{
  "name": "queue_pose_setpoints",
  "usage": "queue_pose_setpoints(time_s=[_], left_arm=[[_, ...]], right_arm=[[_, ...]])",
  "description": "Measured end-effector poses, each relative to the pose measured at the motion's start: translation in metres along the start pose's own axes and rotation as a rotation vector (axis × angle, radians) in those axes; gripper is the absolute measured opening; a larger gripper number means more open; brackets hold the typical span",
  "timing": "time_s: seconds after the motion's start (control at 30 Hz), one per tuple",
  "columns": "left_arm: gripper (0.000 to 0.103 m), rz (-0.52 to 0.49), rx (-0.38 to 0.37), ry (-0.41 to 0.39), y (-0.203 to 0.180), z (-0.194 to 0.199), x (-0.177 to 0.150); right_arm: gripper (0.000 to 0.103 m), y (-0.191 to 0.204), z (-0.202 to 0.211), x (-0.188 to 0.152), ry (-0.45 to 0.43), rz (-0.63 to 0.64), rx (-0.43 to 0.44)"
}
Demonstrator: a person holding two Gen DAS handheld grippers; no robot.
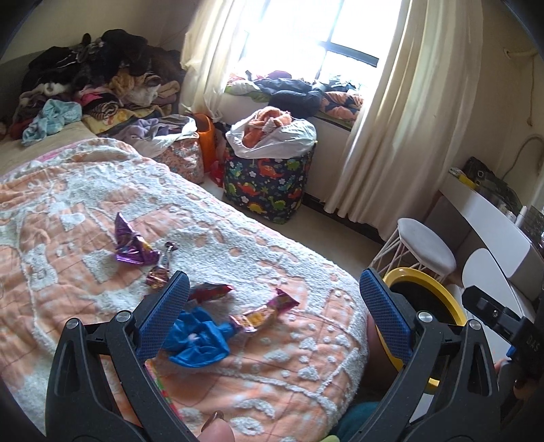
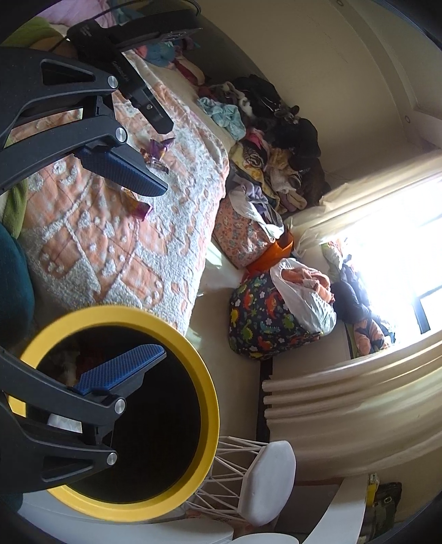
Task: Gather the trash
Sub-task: 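Move both open grippers back to the wrappers on the bed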
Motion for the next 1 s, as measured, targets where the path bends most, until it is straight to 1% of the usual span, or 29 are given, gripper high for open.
queue_pose_setpoints(time_s=[0.57,0.73,0.87,1.0], left_arm=[[0.092,0.131,0.088,-0.017,0.08,0.01,0.005],[0.092,0.155,0.108,-0.017,0.098,0.01,0.005],[0.092,0.155,0.127,-0.019,0.111,0.011,0.005],[0.092,0.171,0.141,-0.007,0.126,0.008,0.004]], right_arm=[[0.087,0.067,-0.03,-0.022,0.096,0.094,0.053],[0.087,0.081,-0.041,-0.028,0.121,0.114,0.059],[0.087,0.09,-0.053,-0.032,0.144,0.125,0.065],[0.087,0.096,-0.066,-0.035,0.165,0.127,0.064]])
Point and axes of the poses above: each gripper's, at about its wrist camera, not at the fingertips, and z roughly against the way its jaws point, y to its left, x to its top, the point moved 6 cm from there along -z, roughly the way its jaws point, and after that the axes turned 1 degree about -y, right-handed, at the moved point
